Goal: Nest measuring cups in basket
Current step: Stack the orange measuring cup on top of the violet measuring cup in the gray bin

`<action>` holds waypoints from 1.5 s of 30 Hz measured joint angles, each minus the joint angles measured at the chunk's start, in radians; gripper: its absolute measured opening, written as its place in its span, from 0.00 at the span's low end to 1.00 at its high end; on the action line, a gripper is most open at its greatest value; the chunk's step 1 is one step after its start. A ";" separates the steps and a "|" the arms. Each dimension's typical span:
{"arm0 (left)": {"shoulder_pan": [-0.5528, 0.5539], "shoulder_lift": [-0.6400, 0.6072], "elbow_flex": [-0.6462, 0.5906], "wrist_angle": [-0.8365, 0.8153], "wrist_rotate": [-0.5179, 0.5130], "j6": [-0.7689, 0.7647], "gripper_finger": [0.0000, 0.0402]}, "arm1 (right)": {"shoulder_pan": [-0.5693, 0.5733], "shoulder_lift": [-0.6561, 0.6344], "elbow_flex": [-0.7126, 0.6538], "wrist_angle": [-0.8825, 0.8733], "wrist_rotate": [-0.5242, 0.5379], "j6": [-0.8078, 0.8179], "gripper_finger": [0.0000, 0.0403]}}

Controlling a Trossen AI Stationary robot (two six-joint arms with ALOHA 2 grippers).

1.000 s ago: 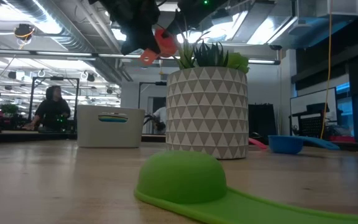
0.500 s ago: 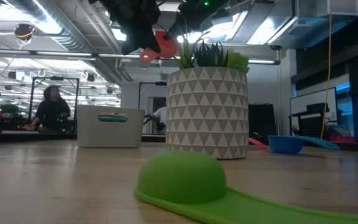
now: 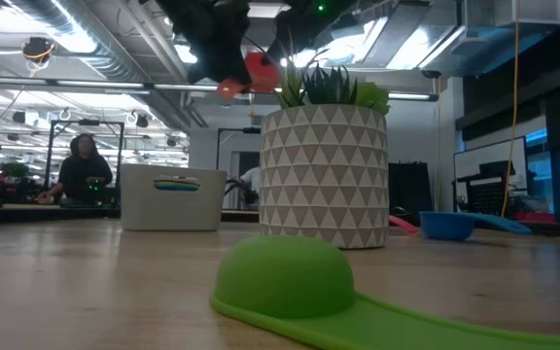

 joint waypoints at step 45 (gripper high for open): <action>0.057 -0.250 0.000 0.007 -0.437 0.016 0.27 | -0.113 -0.002 0.000 0.533 0.310 0.543 0.10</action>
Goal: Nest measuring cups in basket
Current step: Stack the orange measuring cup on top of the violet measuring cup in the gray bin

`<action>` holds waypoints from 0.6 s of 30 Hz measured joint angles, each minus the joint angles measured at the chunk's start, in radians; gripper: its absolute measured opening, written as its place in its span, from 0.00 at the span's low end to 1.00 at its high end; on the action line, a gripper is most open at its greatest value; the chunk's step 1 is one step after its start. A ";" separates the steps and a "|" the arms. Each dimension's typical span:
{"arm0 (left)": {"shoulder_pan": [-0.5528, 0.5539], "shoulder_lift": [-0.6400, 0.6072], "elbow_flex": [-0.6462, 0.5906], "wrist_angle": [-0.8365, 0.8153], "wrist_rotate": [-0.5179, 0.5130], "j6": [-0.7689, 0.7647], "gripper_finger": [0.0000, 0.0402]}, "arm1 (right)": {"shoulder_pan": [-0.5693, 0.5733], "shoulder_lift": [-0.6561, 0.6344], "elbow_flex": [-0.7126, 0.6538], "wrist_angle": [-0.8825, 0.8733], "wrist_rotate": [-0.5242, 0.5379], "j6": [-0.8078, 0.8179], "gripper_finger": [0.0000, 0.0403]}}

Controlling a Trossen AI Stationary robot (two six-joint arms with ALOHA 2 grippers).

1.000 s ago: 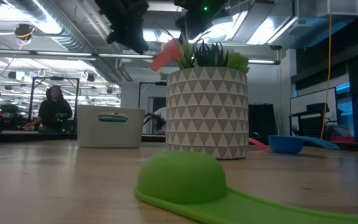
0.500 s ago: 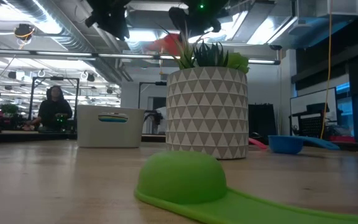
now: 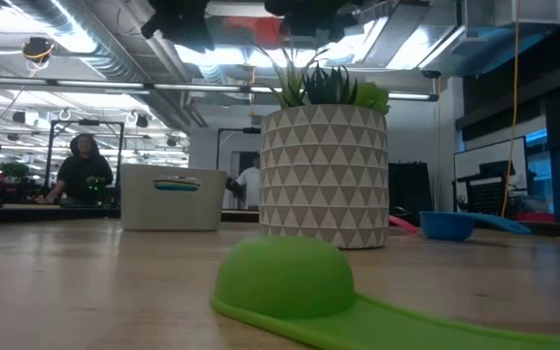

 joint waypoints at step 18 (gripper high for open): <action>0.000 0.017 0.000 0.082 0.000 -0.015 0.27 | 0.003 0.001 0.000 0.084 -0.125 0.039 0.10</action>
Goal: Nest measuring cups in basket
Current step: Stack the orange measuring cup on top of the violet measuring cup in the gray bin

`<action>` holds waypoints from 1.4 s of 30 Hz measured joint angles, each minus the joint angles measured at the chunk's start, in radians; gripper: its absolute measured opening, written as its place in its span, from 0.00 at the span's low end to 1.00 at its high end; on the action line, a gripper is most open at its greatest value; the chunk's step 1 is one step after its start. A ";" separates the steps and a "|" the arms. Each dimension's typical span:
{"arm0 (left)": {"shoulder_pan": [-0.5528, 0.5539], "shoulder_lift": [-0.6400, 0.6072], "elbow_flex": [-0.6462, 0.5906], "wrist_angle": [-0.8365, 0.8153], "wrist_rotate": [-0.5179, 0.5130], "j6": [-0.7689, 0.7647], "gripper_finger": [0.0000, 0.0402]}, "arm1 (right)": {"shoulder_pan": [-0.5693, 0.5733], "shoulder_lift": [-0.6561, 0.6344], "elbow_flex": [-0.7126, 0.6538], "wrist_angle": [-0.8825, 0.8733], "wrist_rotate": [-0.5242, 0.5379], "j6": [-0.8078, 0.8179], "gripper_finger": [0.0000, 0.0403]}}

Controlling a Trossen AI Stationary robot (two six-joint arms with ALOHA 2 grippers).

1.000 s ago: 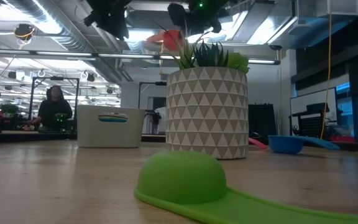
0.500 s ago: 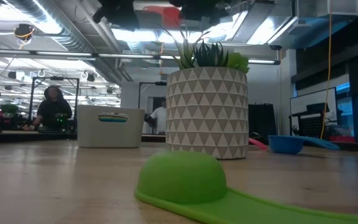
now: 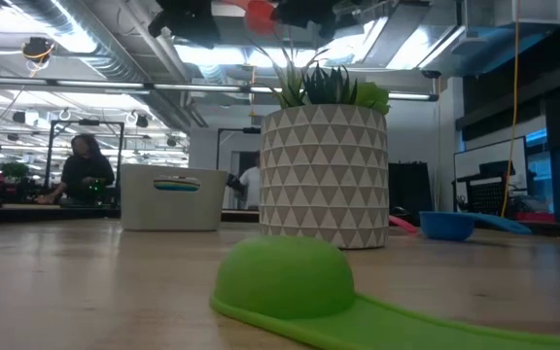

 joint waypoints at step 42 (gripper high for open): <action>-0.190 -0.188 -0.763 0.597 -0.109 -0.316 0.27 | -0.002 0.166 -0.422 0.536 -0.091 0.324 0.10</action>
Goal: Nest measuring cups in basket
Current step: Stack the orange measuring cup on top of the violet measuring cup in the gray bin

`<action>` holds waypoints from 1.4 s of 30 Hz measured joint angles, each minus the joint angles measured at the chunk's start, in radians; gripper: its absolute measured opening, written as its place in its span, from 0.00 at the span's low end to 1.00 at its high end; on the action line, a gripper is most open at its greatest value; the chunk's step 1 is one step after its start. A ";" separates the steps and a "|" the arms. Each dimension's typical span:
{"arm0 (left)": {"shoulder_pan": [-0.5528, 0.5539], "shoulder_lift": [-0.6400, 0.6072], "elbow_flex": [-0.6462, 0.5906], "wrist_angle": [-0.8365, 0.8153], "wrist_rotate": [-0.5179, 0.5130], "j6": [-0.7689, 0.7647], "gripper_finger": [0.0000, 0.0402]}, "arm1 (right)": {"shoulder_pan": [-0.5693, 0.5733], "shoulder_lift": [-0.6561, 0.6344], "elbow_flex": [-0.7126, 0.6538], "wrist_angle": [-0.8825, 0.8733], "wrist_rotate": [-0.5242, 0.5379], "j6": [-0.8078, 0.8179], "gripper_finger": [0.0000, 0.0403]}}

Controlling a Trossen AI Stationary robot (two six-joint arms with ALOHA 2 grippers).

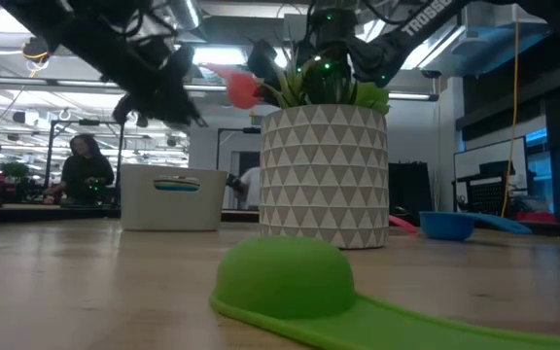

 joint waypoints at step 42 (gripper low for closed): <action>0.001 0.001 0.000 0.402 -0.118 0.193 0.27 | 0.096 -0.001 0.001 0.040 0.070 -0.212 0.10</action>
